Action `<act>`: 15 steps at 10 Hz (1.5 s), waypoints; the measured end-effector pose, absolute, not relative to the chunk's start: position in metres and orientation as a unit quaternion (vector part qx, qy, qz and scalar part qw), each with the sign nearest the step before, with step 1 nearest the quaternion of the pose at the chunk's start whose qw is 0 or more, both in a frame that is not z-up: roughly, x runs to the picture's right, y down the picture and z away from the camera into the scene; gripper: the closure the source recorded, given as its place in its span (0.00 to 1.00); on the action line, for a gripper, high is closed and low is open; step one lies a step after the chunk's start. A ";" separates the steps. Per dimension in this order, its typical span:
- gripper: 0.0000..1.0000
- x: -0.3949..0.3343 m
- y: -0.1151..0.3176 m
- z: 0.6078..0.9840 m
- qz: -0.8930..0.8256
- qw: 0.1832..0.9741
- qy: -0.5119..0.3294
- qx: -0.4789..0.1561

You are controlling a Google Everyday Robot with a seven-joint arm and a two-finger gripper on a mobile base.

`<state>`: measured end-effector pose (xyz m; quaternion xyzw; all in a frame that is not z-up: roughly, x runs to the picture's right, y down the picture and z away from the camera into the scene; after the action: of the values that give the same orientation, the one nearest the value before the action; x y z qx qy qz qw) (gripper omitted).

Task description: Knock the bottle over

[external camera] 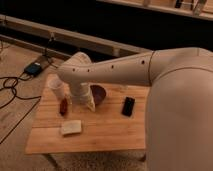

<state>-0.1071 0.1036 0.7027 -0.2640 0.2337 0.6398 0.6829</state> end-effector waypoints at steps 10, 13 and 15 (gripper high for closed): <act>0.35 -0.090 0.091 0.727 0.639 0.683 0.234 -0.264; 0.35 -0.060 0.067 0.760 0.633 0.692 0.224 -0.265; 0.35 -0.037 0.044 0.784 0.631 0.698 0.214 -0.262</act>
<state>-0.0367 0.0436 0.7843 -0.2622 0.2140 0.6313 0.6978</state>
